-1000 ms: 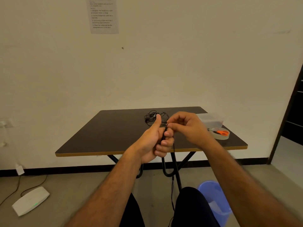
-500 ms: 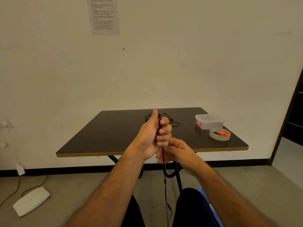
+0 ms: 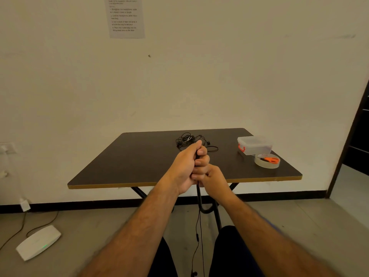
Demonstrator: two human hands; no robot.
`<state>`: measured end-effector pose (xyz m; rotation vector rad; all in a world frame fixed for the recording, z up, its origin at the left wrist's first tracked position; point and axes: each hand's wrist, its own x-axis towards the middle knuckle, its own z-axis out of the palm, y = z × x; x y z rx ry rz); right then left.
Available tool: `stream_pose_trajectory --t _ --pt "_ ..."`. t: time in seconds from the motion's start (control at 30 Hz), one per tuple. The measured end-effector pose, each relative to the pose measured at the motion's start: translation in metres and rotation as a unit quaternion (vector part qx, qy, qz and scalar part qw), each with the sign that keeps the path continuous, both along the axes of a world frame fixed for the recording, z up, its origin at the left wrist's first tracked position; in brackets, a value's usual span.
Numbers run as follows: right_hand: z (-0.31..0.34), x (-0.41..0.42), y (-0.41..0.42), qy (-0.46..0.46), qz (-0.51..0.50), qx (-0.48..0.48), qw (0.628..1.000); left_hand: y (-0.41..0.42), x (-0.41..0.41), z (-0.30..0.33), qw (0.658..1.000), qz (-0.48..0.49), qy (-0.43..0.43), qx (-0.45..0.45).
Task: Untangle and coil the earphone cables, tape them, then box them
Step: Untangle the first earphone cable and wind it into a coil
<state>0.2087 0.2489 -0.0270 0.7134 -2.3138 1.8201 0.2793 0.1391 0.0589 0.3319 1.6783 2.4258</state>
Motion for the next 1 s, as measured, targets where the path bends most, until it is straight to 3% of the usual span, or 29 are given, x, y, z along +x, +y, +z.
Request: stream_pose_trajectory --t 0.1,0.3,0.4,0.5,0.67,1.0 --pt "-0.001 -0.002 -0.005 -0.023 -0.006 -0.020 1.000 0.002 -0.002 -0.004 1.000 -0.005 -0.005 -0.023" --pt "-0.025 0.003 0.006 -0.004 0.018 0.157 0.987 -0.003 -0.006 -0.029 0.995 -0.003 -0.075 -0.071" --pt "-0.022 0.000 0.006 -0.035 0.009 0.116 0.993 -0.005 -0.008 -0.036 0.994 0.005 -0.088 -0.060" --pt "-0.025 -0.003 0.006 -0.059 0.037 0.141 0.988 -0.004 -0.008 -0.034 0.995 0.004 -0.088 -0.051" --pt "-0.008 0.004 0.014 -0.074 0.083 0.068 0.992 -0.005 -0.010 -0.019 0.999 0.009 -0.050 -0.006" --pt "0.048 0.039 0.005 -0.018 0.148 0.093 0.985 -0.012 -0.024 0.034 0.990 0.103 0.083 0.044"
